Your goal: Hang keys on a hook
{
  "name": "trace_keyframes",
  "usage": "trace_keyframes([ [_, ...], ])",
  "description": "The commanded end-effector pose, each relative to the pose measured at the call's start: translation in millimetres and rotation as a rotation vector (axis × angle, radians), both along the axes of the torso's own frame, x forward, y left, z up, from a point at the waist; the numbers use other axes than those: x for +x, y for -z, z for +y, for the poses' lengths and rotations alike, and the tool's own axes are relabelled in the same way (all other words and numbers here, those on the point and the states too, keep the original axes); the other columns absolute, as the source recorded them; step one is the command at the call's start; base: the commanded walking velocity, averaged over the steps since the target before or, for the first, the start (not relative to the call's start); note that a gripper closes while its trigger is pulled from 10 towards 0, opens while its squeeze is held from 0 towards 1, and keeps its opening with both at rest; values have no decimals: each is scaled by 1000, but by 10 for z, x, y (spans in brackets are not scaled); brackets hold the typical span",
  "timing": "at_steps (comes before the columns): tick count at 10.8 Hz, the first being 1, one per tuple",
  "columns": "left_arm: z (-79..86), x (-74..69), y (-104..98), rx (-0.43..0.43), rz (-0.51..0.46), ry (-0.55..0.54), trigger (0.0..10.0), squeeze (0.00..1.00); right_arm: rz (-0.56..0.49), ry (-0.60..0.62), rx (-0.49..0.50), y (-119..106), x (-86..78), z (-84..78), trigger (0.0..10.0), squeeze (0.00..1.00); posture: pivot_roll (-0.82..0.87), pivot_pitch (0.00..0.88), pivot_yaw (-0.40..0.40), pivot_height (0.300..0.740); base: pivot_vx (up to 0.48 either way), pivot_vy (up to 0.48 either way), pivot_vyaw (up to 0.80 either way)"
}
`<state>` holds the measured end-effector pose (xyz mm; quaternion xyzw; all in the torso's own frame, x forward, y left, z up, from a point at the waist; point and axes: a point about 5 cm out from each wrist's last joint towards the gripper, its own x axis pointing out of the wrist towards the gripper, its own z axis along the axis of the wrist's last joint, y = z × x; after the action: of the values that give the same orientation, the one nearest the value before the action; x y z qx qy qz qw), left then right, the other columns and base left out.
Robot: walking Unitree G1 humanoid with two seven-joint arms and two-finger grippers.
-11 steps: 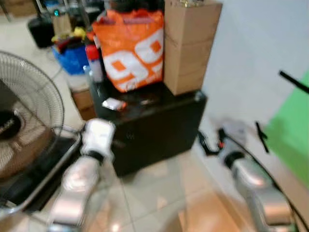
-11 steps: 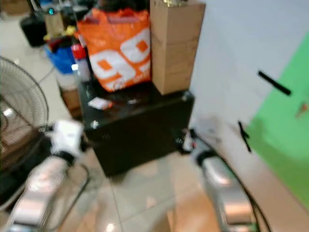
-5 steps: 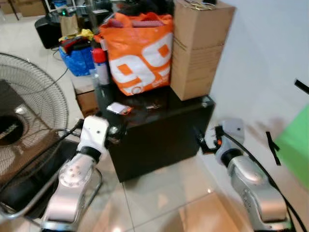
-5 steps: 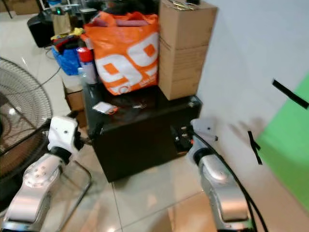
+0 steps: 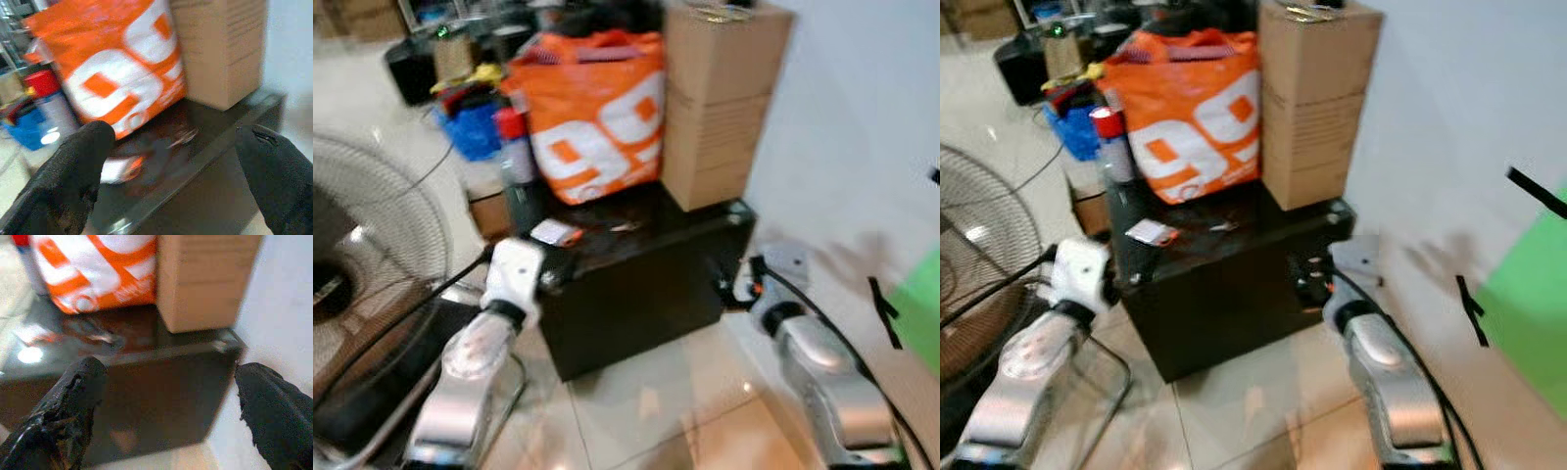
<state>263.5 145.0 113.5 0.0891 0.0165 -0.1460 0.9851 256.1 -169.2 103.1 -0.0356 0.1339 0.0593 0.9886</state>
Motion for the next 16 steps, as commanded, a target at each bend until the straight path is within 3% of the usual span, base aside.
trace_keyframes([
  [1, 26, 17, -14, 17, -8, -1, 10000, 557, -26, 5, -3, -57, 23, 4, 10000, 1000, -57, 0, 49, 740, 304, 0, 0],
  [5, 25, 13, 6, 15, 1, 13, 10000, 557, -34, 5, -12, -55, 15, 35, 10000, 1000, -63, 0, 66, 740, 305, 0, 0],
  [12, 45, -10, 16, 12, -1, -6, 10000, 557, -27, -18, -41, -54, 60, 38, 10000, 1000, -48, 0, 28, 740, 305, 0, 0],
  [16, 77, 18, -7, 33, -5, 7, 10000, 557, -33, -15, -13, -41, 54, 107, 10000, 1000, -30, 0, 55, 740, 305, 0, 0],
])
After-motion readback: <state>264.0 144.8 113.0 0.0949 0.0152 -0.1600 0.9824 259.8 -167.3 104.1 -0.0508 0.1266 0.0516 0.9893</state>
